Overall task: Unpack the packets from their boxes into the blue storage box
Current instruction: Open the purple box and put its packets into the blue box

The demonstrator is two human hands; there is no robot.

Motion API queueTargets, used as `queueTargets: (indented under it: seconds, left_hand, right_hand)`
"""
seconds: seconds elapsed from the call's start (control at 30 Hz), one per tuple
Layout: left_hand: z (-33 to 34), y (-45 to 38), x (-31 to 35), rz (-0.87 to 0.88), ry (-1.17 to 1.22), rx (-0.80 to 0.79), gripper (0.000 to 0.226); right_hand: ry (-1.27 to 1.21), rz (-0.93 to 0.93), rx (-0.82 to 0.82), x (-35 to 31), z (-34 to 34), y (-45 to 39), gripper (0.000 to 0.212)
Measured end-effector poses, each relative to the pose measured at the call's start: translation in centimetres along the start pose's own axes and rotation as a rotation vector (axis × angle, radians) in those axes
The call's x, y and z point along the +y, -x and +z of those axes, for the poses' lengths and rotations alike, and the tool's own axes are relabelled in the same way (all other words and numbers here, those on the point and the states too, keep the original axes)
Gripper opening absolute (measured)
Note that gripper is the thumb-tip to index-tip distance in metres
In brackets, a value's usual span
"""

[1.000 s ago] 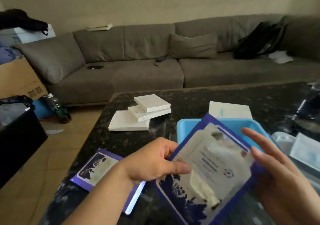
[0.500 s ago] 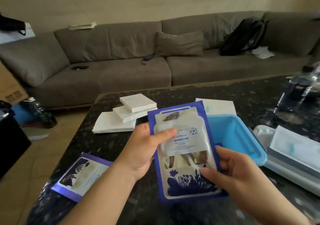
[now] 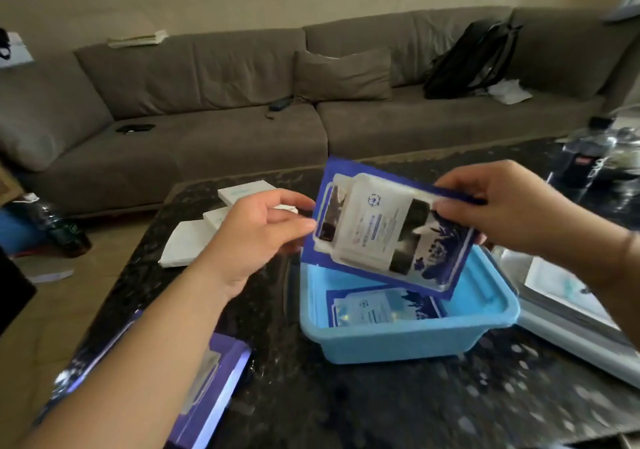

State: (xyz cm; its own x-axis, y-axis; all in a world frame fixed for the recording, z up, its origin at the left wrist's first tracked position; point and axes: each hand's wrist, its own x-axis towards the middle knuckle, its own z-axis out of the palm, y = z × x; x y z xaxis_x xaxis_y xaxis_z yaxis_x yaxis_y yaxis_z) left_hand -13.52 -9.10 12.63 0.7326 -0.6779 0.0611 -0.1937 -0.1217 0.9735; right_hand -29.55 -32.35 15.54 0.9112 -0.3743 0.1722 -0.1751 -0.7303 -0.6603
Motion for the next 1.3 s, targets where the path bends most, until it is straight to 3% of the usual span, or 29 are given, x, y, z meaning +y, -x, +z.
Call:
queueTargets:
  seconds: [0.17,0.37,0.47,0.6,0.7,0.83,1.0,1.13,1.23,1.3]
  left_hand:
    - [1.3,-2.6,-0.6,0.12,-0.453,0.003,0.021]
    - [3.3,-3.5,-2.0,0.185,-1.046,-0.124,0.013]
    - [4.2,-3.7,-2.2,0.269,-1.284,-0.227,0.01]
    - [6.0,-4.4,-2.1,0.329,-1.57,-0.346,0.015]
    - [7.1,-5.0,-2.0,0.309,-1.747,-0.388,0.025]
    - [7.7,-4.9,-2.2,0.265,-1.758,-0.436,0.028]
    - [8.1,-4.3,-2.2,0.179,-1.786,-0.639,0.034]
    - [8.8,-4.8,-3.1,0.052,-1.698,-0.762,0.008]
    - [8.8,-5.1,-4.0,-0.067,-1.623,-0.888,0.055]
    - [8.7,-5.1,-4.3,-0.061,-1.62,-0.915,0.064]
  right_hand:
    - [0.252,0.009,-0.272,1.6,1.3,-3.4,0.024]
    - [0.318,0.066,-0.486,3.7,5.0,-4.5,0.009]
    - [0.441,0.083,-0.55,4.3,5.9,-5.2,0.003]
    - [0.649,0.031,-0.594,4.7,7.6,-5.3,0.018]
    - [0.659,0.029,-0.594,4.8,8.7,-5.0,0.02]
    - [0.649,0.015,-0.562,5.1,8.9,-4.7,0.024]
    - [0.712,0.008,-0.612,5.5,8.5,-4.0,0.034]
    - [0.784,-0.015,-0.833,5.4,8.4,-3.2,0.043]
    - [0.782,-0.039,-0.91,5.6,8.5,-3.1,0.051]
    - [0.773,-0.06,-0.917,5.9,8.6,-3.1,0.054]
